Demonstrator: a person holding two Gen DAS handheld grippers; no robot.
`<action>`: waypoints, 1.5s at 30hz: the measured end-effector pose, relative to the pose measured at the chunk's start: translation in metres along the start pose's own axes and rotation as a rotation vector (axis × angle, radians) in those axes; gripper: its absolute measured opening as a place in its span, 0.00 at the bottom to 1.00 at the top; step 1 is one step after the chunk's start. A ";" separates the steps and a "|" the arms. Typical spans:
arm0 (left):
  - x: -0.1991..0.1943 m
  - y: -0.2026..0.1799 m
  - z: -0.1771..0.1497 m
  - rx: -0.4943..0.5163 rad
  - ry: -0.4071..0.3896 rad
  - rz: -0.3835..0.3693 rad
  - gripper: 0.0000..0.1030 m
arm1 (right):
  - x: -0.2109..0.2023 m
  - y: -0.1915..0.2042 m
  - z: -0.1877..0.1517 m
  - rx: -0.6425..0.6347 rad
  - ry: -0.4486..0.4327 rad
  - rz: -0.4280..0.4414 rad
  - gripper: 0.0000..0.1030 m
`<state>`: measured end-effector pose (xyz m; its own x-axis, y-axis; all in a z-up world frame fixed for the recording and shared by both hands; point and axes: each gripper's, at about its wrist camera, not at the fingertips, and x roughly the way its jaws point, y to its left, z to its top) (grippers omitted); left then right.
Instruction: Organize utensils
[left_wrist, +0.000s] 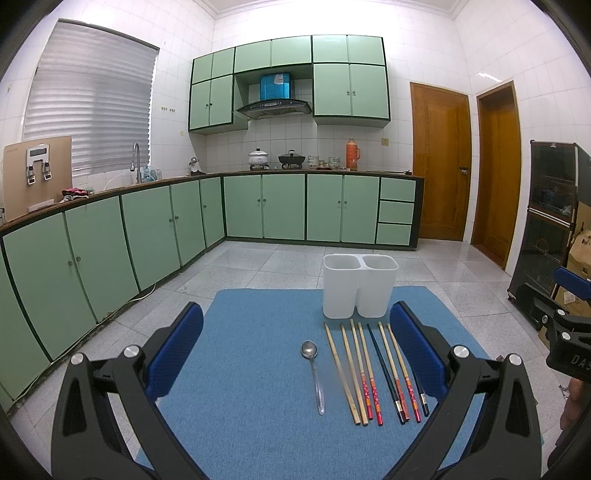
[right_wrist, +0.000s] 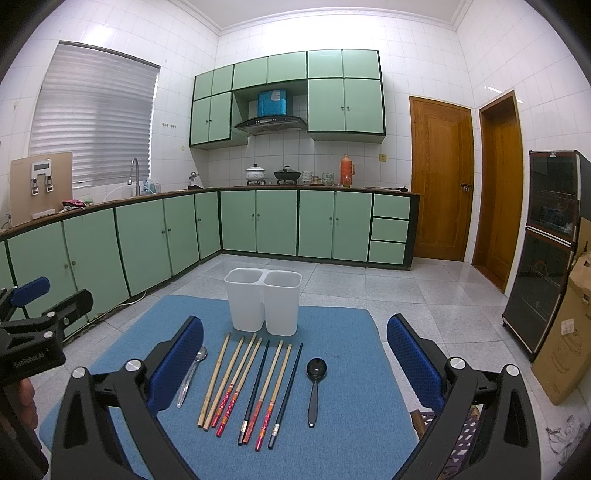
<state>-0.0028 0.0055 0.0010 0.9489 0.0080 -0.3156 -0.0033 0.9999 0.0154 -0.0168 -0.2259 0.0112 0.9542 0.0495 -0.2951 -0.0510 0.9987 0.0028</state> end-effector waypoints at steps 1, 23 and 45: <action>0.000 0.000 0.000 0.000 0.000 0.000 0.95 | 0.000 0.000 0.000 0.000 0.000 0.000 0.94; -0.003 0.007 0.001 0.001 -0.001 0.003 0.95 | 0.000 0.000 0.000 0.001 0.001 0.000 0.94; -0.002 0.005 0.001 0.002 0.000 0.002 0.95 | 0.000 0.000 0.000 0.001 0.002 0.000 0.94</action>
<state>-0.0045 0.0104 0.0023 0.9488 0.0097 -0.3158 -0.0042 0.9998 0.0181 -0.0170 -0.2262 0.0114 0.9537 0.0492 -0.2967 -0.0505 0.9987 0.0034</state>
